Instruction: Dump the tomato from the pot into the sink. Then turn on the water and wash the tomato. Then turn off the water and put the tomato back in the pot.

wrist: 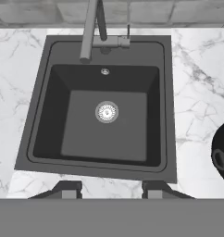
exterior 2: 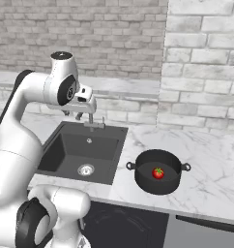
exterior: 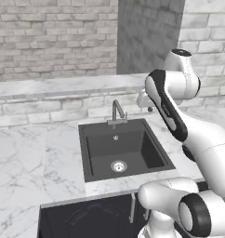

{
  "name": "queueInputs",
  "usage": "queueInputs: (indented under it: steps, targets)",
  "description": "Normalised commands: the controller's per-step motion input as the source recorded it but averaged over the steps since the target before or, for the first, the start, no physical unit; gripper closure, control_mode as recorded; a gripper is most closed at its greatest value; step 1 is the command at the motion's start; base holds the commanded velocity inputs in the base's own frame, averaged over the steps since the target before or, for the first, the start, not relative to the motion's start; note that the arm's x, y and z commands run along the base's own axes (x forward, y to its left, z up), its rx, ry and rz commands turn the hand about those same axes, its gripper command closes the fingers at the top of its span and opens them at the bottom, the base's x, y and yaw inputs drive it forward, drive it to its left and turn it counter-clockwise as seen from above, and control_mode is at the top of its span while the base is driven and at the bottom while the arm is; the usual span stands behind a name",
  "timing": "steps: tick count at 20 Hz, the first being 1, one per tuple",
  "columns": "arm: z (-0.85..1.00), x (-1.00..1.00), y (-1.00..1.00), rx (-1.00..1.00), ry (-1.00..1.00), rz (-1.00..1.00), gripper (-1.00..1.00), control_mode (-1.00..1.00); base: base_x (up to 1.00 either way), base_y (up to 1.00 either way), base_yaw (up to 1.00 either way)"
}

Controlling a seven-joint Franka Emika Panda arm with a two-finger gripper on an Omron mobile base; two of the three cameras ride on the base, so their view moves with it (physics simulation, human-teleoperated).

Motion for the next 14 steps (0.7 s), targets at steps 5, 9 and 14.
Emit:
queueInputs:
  steps: [5,9,14]
  targets:
    - [0.00,-0.06,-0.01,0.00,-0.01,0.00,-1.00,-1.00,0.00,0.00,0.00]
    - [0.01,-0.08,-0.54,-0.03,0.00,-0.06,-1.00,-1.00,0.00,0.00,0.00]
    - [0.28,0.00,-0.93,-0.02,0.06,-0.13,-1.00,-1.00,0.00,0.00,0.00]
